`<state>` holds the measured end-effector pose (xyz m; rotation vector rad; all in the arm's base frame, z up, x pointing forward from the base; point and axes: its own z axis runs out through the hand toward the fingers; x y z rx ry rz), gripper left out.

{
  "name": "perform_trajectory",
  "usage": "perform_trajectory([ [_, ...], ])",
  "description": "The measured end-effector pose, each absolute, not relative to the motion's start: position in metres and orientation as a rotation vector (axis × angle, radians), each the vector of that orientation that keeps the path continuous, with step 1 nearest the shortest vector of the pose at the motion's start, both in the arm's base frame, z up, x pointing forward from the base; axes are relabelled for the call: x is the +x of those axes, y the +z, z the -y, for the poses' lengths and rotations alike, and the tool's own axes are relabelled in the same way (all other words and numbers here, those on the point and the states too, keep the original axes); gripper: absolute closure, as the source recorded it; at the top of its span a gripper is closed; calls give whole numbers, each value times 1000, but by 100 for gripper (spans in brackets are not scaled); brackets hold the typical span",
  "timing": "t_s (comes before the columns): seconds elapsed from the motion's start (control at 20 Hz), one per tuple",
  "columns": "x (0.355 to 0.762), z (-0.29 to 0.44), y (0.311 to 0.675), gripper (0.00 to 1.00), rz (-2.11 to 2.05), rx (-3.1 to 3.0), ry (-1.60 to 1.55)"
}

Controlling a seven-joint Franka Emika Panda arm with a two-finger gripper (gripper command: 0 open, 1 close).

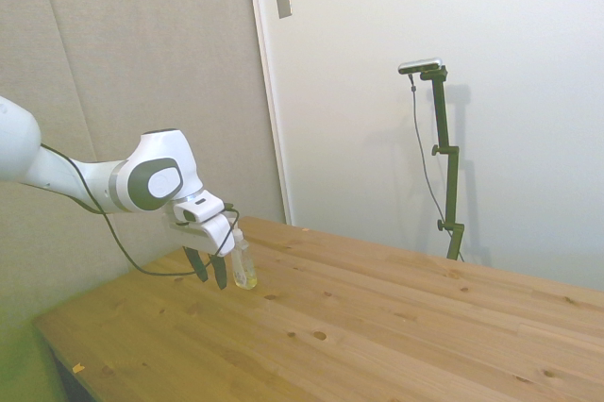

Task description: Knock down the sanitizer

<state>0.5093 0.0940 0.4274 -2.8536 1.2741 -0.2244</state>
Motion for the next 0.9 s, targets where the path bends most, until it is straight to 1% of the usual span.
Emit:
perform_trajectory([
  [0.25, 539, -102, 421, 100, -1287, -2853, -213],
  [0.9, 596, -113, 412, 100, -1334, -2856, -189],
])
